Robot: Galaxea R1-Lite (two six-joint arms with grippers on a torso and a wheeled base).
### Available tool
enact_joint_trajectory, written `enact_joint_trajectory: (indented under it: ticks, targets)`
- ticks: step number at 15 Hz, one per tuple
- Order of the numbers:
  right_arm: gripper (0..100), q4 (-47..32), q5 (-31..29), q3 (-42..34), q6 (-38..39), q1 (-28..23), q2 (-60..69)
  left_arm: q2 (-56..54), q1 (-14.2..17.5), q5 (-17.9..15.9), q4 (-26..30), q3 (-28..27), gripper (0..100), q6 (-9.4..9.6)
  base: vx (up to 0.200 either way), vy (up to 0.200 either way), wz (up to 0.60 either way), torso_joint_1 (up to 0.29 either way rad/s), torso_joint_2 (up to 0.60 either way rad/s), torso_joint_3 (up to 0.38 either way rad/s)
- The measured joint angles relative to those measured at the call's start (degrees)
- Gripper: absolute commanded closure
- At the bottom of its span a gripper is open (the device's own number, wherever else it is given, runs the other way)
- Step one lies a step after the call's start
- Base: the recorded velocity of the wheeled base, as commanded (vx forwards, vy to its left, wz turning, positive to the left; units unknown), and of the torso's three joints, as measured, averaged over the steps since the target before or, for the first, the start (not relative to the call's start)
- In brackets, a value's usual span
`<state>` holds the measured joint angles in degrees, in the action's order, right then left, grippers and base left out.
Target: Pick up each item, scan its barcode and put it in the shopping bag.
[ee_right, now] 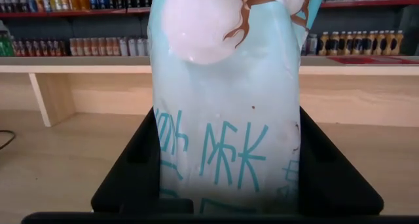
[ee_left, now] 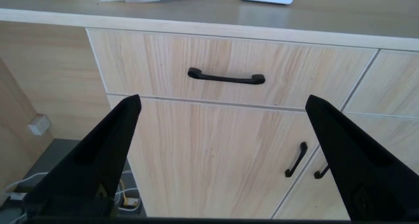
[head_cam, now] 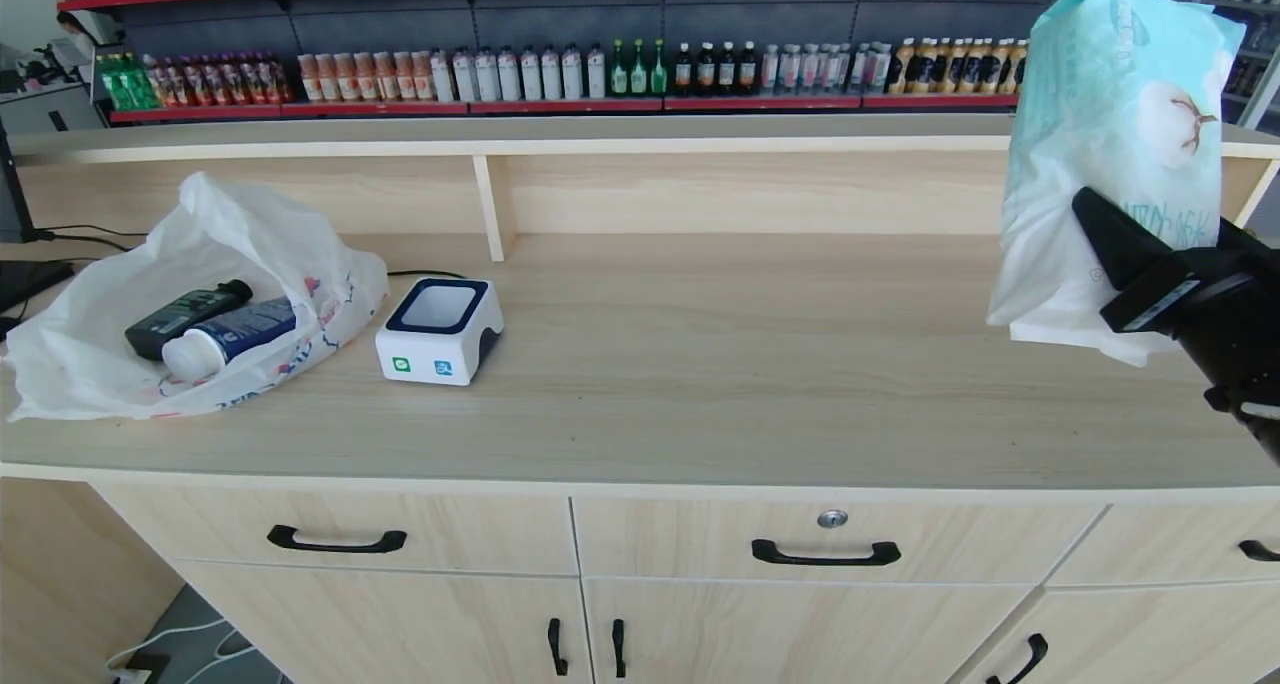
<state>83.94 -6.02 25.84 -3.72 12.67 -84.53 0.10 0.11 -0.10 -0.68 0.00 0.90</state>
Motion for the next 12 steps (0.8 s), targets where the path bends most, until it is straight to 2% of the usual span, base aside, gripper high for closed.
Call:
enact_joint_trajectory:
  ticks: [9,12]
  targets:
    - [100,0.33,0.06,-1.07,-0.11,0.06,0.49,0.0,0.05,0.0,0.0,0.0,0,-0.06,0.0,0.2,0.0,0.003,0.0,0.002]
    - [100,0.33,0.04,-2.1,-0.11,0.06,1.16,0.0,0.05,0.15,0.0,0.0,0,-0.93,0.0,0.2,0.0,0.001,0.0,0.001]
